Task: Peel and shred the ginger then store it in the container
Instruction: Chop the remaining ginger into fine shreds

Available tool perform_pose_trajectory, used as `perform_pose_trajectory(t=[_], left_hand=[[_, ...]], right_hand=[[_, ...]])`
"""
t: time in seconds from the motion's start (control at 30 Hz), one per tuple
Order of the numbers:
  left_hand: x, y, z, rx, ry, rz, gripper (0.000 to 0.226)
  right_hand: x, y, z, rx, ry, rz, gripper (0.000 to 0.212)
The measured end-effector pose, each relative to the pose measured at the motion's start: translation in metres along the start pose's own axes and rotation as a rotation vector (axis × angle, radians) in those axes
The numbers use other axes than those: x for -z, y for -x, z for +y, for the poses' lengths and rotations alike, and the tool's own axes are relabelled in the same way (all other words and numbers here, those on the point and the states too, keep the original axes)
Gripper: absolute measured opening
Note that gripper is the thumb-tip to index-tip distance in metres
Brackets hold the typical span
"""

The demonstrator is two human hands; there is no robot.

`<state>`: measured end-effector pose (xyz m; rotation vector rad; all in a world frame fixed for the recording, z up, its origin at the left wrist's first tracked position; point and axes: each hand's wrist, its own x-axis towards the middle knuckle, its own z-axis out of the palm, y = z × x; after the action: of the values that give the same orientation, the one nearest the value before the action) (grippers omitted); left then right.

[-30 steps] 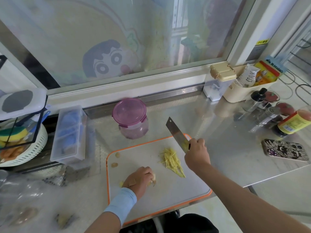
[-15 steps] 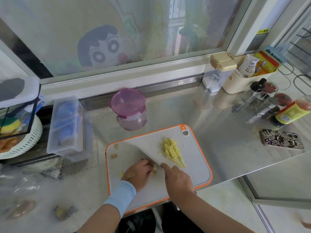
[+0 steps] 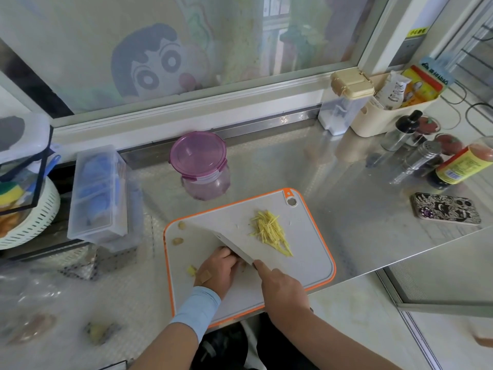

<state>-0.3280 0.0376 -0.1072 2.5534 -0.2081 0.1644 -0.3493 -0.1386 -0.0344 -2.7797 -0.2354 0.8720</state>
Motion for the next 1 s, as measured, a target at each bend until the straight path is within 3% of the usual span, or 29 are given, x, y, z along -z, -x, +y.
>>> perform_pose_trajectory(t=[0.1,0.23,0.37,0.57,0.77,1.0], left_hand=[[-0.001,0.001,0.0,0.007,0.0,-0.005,0.031],[-0.002,-0.001,-0.001,0.032,-0.008,-0.017,0.002],[-0.001,-0.002,0.001,0.029,-0.003,-0.022,0.003],[-0.006,-0.001,0.001,0.077,0.016,0.013,0.033],[-0.004,-0.001,0.003,0.11,0.027,0.015,0.008],[-0.003,-0.001,0.002,0.088,0.027,0.005,0.014]], right_hand=[[0.002,0.004,0.002,-0.003,-0.009,0.006,0.075],[0.003,0.003,-0.001,-0.01,-0.002,0.009,0.073],[0.005,-0.002,-0.002,-0.003,-0.007,-0.014,0.072],[0.011,-0.026,-0.017,0.009,-0.051,-0.008,0.055],[0.008,-0.025,-0.015,0.022,-0.033,0.004,0.058],[0.004,-0.013,-0.006,-0.001,-0.027,-0.018,0.061]])
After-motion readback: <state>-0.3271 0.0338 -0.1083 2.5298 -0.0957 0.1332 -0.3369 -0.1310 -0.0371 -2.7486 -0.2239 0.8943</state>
